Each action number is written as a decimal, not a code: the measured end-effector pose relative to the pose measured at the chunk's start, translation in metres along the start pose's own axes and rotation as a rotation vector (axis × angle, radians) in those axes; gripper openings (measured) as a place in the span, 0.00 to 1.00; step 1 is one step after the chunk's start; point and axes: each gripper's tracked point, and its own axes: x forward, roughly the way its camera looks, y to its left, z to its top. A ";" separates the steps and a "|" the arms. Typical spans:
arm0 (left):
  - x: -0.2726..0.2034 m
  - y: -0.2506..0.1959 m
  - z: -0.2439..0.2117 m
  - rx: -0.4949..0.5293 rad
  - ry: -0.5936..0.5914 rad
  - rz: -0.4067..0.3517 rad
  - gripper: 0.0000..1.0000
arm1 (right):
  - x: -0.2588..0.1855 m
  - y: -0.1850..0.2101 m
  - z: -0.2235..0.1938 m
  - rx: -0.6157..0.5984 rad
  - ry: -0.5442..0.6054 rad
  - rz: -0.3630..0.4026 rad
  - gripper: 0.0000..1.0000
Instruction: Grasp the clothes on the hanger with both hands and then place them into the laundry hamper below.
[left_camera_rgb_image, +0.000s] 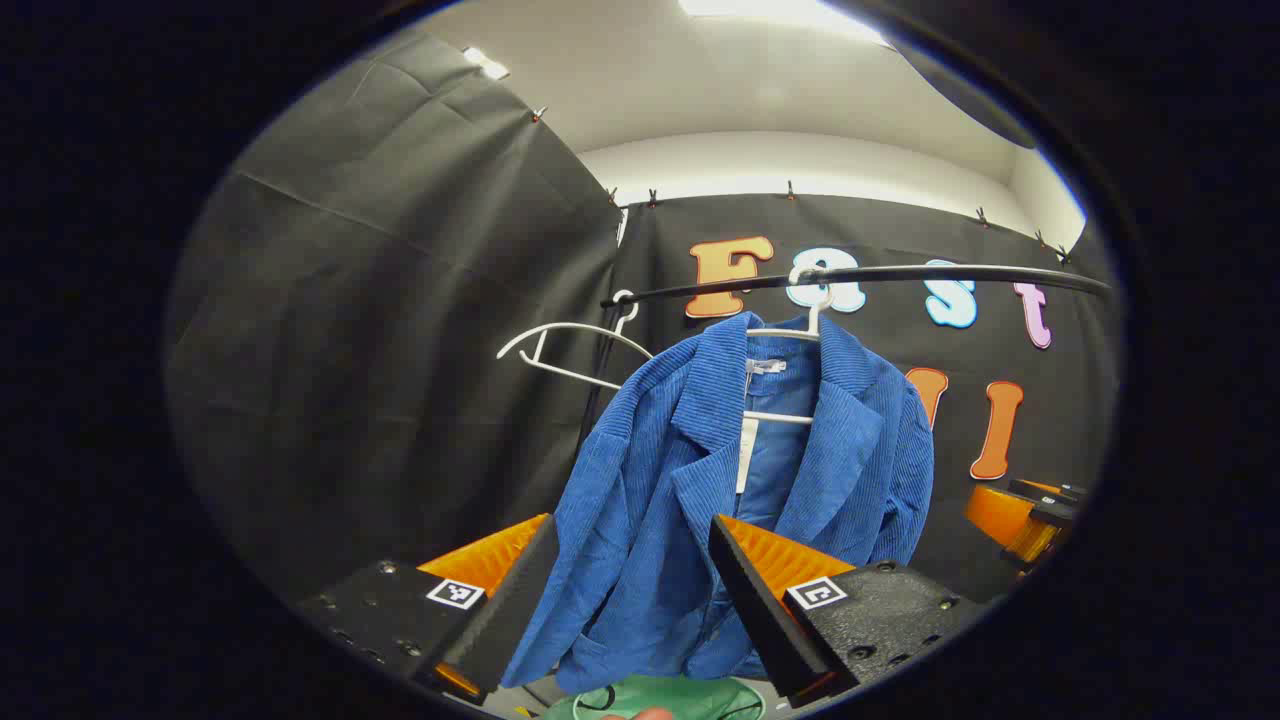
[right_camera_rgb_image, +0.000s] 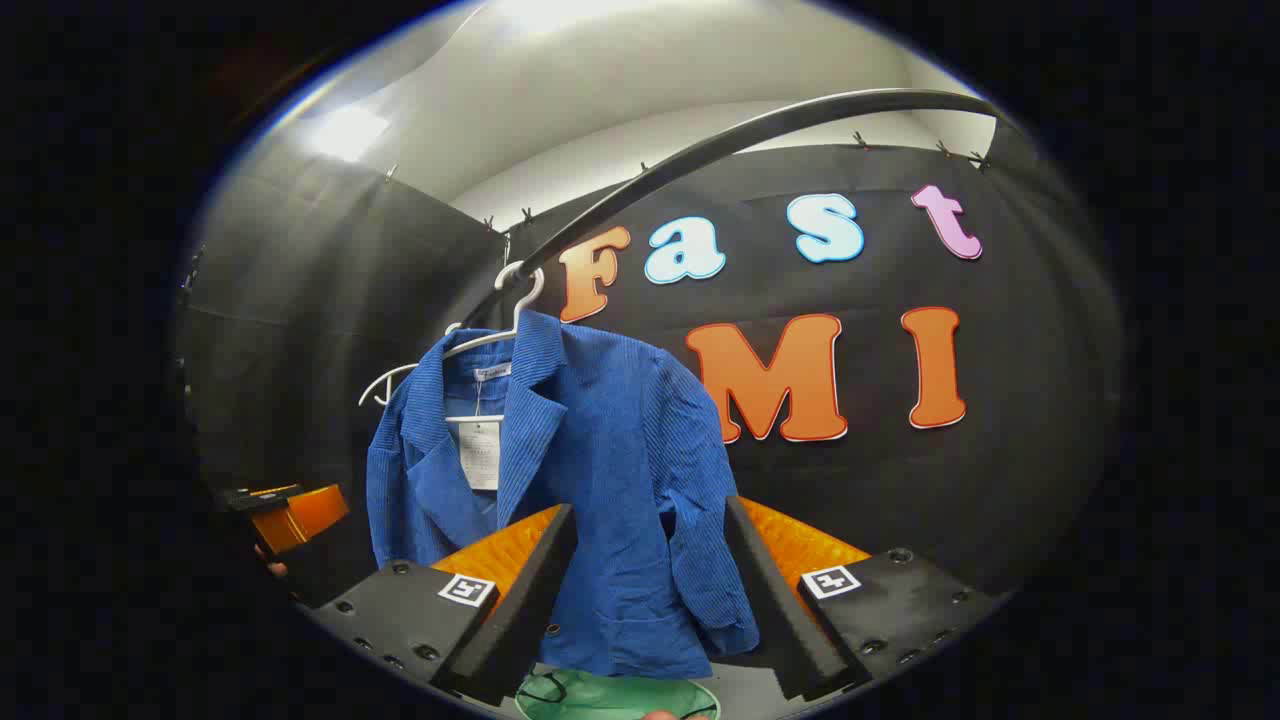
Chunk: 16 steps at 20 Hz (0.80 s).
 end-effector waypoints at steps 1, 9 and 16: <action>0.000 0.001 0.001 0.007 0.000 0.003 0.92 | 0.001 0.002 -0.003 0.003 0.006 0.004 0.96; -0.004 0.005 0.011 0.050 -0.049 0.042 0.92 | 0.020 0.009 -0.005 0.008 0.017 0.049 0.96; 0.001 -0.001 0.016 0.052 -0.089 0.014 0.92 | 0.023 0.021 0.002 -0.009 0.000 0.057 0.96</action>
